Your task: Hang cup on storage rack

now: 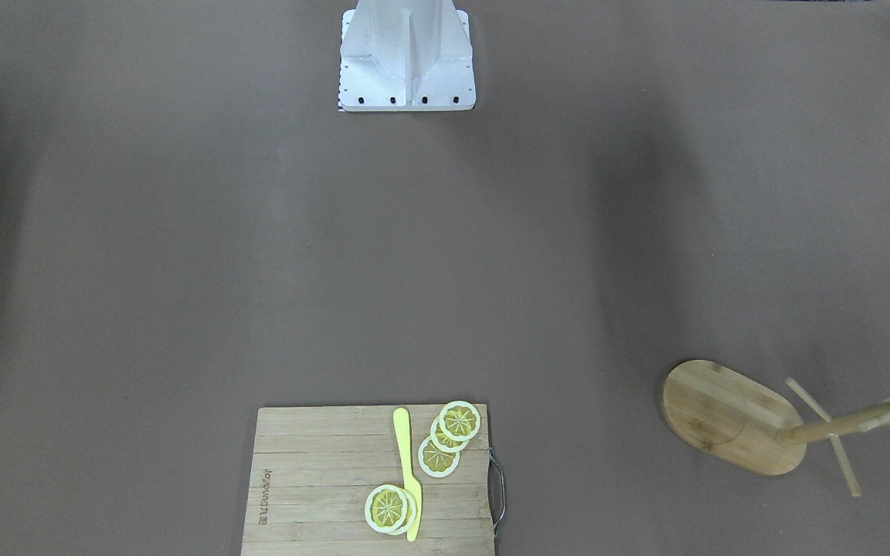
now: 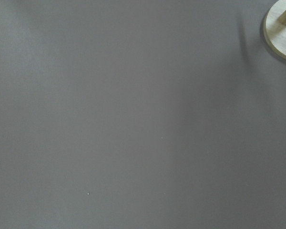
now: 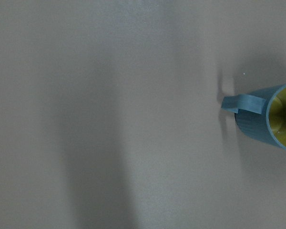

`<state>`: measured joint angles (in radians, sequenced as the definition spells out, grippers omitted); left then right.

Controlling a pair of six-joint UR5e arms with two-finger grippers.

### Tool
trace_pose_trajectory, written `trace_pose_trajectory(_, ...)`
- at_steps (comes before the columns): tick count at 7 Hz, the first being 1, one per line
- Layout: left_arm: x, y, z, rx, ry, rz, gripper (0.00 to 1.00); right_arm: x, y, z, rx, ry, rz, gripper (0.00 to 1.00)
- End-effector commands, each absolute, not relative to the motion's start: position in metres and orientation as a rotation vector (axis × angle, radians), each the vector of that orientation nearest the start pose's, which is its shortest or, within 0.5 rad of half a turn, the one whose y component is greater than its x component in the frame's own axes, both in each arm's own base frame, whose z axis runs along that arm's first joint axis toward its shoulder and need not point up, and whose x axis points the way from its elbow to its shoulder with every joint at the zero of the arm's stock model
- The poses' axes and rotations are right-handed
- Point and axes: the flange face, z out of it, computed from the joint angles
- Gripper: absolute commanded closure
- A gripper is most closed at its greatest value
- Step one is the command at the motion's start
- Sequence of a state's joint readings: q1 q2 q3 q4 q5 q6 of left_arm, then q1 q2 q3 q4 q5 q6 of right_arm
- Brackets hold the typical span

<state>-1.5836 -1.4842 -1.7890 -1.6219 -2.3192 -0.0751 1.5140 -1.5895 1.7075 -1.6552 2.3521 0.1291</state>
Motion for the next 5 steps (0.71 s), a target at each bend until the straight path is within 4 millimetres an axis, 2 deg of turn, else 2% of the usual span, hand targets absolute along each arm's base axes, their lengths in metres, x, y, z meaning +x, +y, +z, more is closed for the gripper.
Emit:
trace_pose_trajectory(1,-0.072,-0.463,0.592,0.148,0.749,-0.014,0.01,0.035,-0.492,0.604,-0.036,-0.772,0.059,0.00)
trace_pose_trajectory(2,-0.072,-0.465,0.590,0.154,0.751,-0.011,0.01,0.031,-0.492,0.605,-0.035,-0.764,0.050,0.00)
trace_pose_trajectory(3,-0.072,-0.466,0.589,0.158,0.751,-0.009,0.01,0.030,-0.502,0.587,-0.008,-0.770,0.046,0.00)
trace_pose_trajectory(4,-0.072,-0.466,0.587,0.161,0.751,-0.008,0.01,0.029,-0.501,0.591,-0.030,-0.794,0.063,0.00)
trace_pose_trajectory(5,-0.072,-0.468,0.584,0.167,0.751,-0.006,0.01,0.028,-0.503,0.603,-0.046,-0.807,0.064,0.00)
